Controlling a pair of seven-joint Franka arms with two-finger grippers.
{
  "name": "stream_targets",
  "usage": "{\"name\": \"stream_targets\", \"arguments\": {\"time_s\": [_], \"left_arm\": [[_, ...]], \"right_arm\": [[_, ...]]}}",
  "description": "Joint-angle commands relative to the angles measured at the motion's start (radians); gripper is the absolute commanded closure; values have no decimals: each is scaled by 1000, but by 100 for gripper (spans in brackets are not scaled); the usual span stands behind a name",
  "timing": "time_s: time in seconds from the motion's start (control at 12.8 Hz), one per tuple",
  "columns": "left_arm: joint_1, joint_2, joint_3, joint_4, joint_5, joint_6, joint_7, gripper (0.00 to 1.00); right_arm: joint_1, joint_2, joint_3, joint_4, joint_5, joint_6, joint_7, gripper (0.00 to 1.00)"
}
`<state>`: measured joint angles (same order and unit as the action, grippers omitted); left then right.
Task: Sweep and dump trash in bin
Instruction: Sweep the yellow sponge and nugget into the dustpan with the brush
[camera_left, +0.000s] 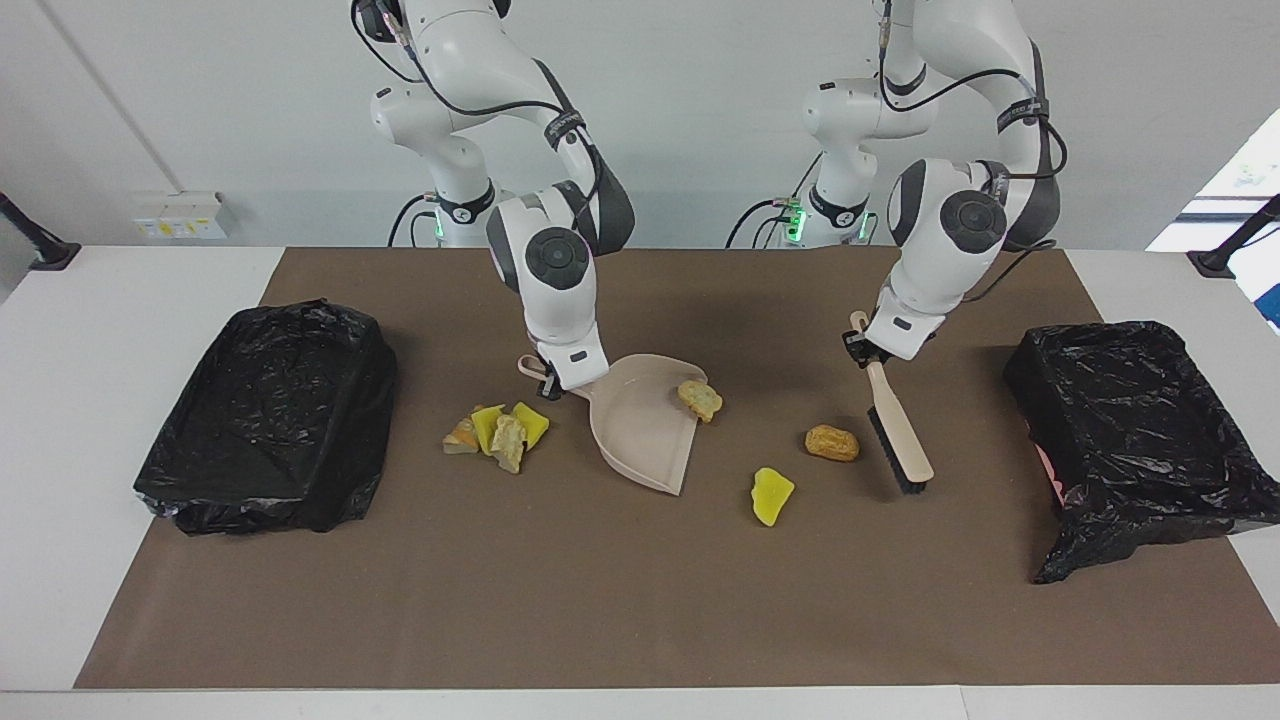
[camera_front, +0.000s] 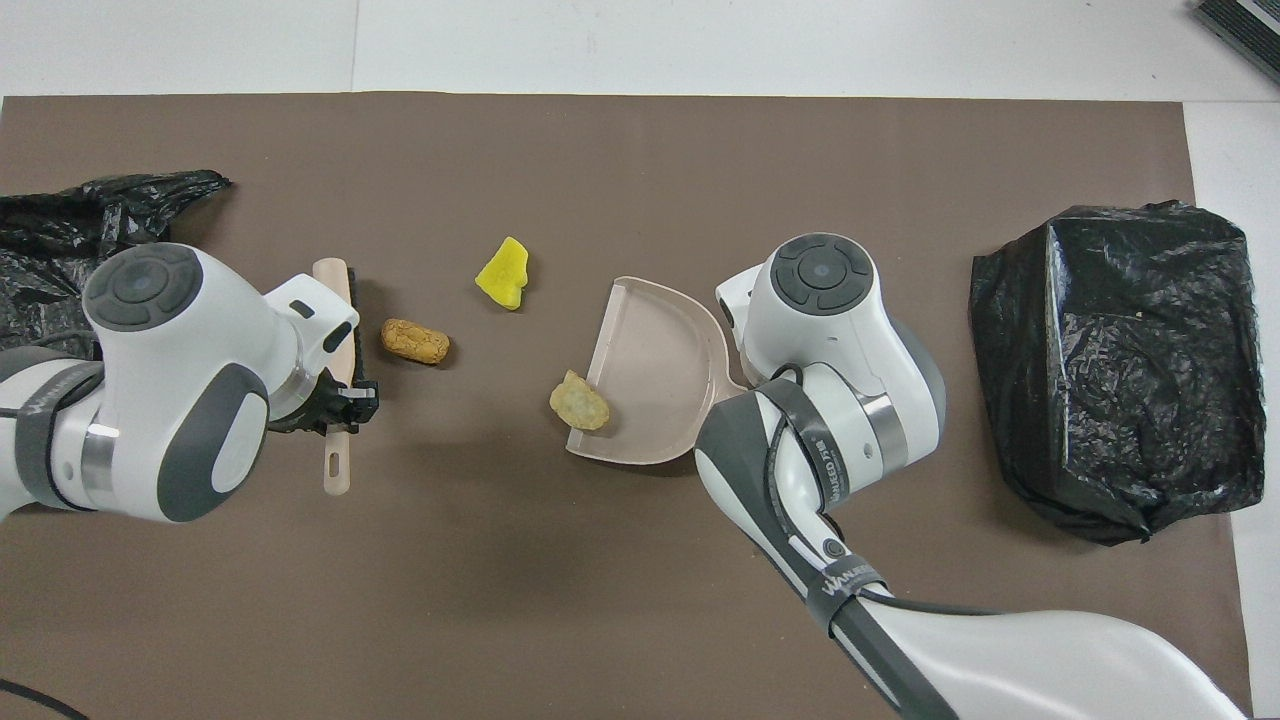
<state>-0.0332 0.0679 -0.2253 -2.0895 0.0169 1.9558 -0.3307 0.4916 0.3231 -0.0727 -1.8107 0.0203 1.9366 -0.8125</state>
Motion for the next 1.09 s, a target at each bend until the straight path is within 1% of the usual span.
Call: {"name": "stream_targets", "arguments": {"time_s": [0.0, 0.23, 0.31, 0.47, 0.62, 0.7, 0.78, 0.86, 0.94, 1.01], "left_arm": [[-88, -19, -8, -49, -6, 15, -16, 100], [-232, -43, -8, -84, -133, 64, -76, 100], [-290, -45, -8, -86, -196, 86, -97, 100], [-393, -56, -8, -84, -261, 107, -100, 100], [-457, -56, -11, -70, -336, 132, -97, 100], [-468, -43, -9, -41, -345, 132, -105, 100], [-456, -27, -9, -5, -344, 118, -107, 100], [-452, -25, -2, 2, -333, 117, -94, 100], [-433, -25, 3, 8, -319, 114, -96, 100], [-381, -19, 3, 32, -275, 110, -96, 100]], "right_arm": [[-4, -22, 7, -33, 3, 28, 32, 100], [-4, -22, 7, -33, 3, 28, 32, 100], [-2, -22, 7, -35, 3, 28, 32, 100], [-4, -22, 7, -35, 3, 28, 32, 100], [-2, -22, 7, -35, 3, 28, 32, 100], [-4, -22, 7, -35, 3, 28, 32, 100], [-4, -22, 7, -35, 3, 28, 32, 100], [-4, -22, 7, -35, 3, 28, 32, 100], [-4, -22, 7, -35, 3, 28, 32, 100], [-4, -22, 7, -35, 3, 28, 32, 100]]}}
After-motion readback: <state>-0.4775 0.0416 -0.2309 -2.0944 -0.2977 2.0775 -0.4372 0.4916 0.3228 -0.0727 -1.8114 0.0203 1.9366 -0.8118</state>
